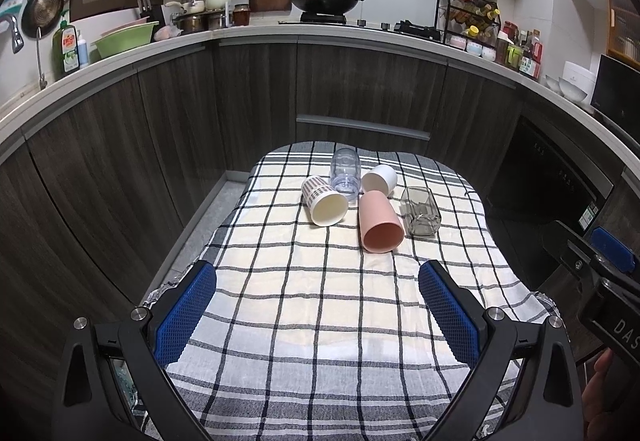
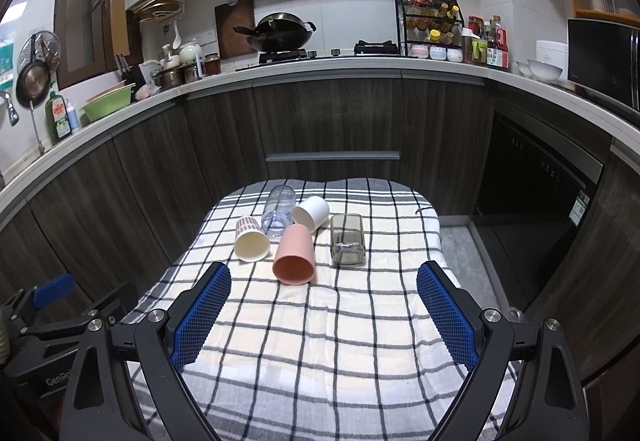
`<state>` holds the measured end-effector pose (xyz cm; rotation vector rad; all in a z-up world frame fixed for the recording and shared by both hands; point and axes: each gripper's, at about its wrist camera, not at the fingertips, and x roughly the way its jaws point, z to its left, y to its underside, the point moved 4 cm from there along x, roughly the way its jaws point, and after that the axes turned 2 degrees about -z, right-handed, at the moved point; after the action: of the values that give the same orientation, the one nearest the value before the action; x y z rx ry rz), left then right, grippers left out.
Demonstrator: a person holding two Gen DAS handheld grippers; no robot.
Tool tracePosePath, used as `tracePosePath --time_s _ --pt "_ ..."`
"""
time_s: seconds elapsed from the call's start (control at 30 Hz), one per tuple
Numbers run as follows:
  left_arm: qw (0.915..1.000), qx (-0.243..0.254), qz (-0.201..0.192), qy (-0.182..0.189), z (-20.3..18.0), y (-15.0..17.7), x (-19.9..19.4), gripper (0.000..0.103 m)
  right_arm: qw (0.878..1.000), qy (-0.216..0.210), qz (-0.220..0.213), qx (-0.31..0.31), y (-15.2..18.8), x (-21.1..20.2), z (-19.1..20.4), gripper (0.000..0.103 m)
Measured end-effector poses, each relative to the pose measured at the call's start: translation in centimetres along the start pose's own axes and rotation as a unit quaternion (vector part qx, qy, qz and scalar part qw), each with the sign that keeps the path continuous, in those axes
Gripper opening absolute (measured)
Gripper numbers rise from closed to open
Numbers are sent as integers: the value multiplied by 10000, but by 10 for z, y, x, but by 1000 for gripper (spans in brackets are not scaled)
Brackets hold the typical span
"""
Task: Flip cup upside down
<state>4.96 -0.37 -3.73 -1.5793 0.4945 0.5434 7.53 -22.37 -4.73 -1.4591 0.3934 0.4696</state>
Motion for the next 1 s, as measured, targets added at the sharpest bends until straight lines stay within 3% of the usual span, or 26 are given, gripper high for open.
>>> tracePosePath --time_s 0.53,1.0 --pt "9996 50 258 -34 -5 -8 25 103 9996 -25 263 84 -9 22 -4 94" --pt "9984 34 542 -138 2 -24 66 103 9982 -59 600 67 -23 67 0 94"
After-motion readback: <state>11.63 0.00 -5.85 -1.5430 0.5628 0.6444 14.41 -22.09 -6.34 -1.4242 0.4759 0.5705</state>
